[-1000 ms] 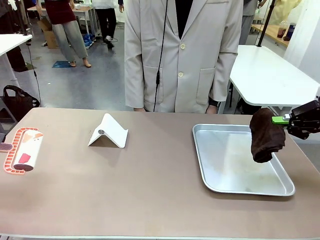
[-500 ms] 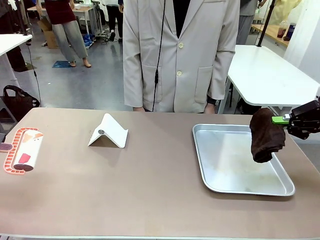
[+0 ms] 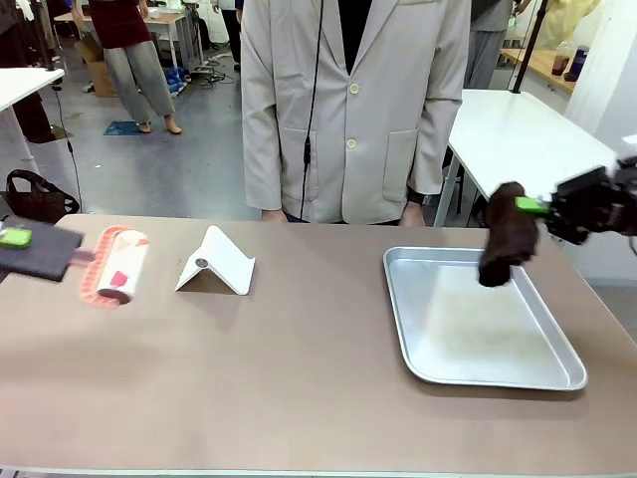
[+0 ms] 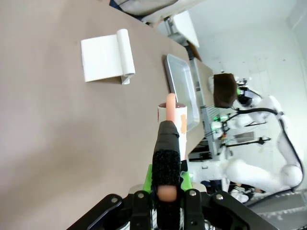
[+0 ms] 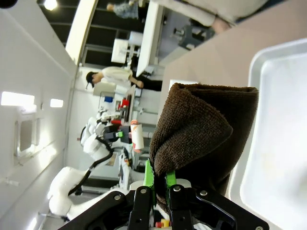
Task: Clean the surface of the table.
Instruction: Return the Lint Roller and towel to their original positions.
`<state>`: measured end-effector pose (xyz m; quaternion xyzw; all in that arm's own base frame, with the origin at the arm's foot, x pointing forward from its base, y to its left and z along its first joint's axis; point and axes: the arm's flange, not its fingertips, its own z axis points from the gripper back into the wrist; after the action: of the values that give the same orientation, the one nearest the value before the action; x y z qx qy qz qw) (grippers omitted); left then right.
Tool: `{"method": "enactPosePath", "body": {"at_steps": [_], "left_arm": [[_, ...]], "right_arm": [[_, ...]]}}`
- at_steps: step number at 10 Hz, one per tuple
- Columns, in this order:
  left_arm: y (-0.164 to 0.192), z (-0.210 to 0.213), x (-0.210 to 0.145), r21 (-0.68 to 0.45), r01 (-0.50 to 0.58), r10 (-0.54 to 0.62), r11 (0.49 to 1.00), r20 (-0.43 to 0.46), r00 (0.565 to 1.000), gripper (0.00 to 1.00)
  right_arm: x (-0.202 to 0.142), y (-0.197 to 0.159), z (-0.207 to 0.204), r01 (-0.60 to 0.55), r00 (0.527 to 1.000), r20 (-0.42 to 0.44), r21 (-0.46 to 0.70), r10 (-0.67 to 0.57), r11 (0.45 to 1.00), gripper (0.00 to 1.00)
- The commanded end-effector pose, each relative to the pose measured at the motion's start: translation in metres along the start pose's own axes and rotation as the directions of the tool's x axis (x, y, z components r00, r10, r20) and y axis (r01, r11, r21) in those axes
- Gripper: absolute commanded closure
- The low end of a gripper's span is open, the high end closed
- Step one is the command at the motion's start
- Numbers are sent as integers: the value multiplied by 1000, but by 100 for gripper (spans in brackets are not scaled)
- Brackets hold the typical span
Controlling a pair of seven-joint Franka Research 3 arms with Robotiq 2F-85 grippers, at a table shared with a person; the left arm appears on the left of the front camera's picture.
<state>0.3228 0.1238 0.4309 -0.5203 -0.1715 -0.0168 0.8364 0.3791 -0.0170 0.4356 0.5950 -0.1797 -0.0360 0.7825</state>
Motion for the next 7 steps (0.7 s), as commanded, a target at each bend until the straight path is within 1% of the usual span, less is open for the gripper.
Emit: {"method": "enactPosePath", "body": {"at_steps": [1,2,3,4,5,6,7], "left_arm": [[-42,-19,24,75,-8,11,997,-38,999,77],[-69,-35,35,115,-5,10,993,-42,999,77],[-91,-52,44,163,-25,30,986,-27,999,77],[-107,-72,53,233,-32,38,972,-20,999,77],[-120,-94,59,300,-34,45,953,-28,999,77],[-128,-116,70,352,-40,38,935,12,999,77],[-132,-135,80,393,-36,28,919,25,999,77]], "right_arm": [[2,19,-68,20,1000,10,-53,-20,998,89],[6,27,-105,-6,1000,-6,-102,5,995,89],[4,32,-138,-42,999,-38,-148,36,988,89],[1,34,-171,-61,997,-52,-200,52,978,89],[-3,31,-204,-78,996,-70,-256,62,964,89],[-7,23,-236,-108,992,-90,-325,83,940,89],[-12,14,-261,-130,986,-140,-350,86,928,89]]}}
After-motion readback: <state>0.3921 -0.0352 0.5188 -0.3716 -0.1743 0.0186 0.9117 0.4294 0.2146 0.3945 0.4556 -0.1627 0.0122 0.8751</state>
